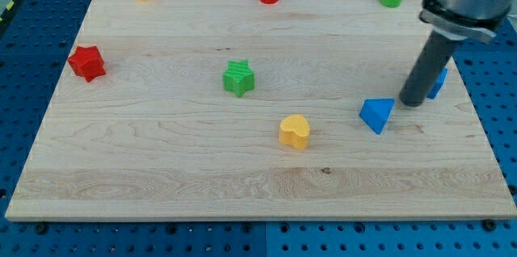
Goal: Move the green star to the bottom left corner
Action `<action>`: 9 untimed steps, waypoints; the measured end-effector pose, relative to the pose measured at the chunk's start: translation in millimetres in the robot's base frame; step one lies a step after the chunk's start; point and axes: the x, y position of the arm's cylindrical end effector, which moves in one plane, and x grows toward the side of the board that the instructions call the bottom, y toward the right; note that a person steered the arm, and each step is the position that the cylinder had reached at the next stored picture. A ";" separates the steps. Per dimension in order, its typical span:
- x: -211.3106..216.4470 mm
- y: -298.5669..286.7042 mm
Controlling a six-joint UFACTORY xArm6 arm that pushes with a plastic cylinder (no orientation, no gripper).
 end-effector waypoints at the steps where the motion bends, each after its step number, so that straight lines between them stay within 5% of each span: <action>1: 16.3 -45.1; 3: 27.3 -75.3; 7: -64.0 -262.4; 9: -39.1 -293.5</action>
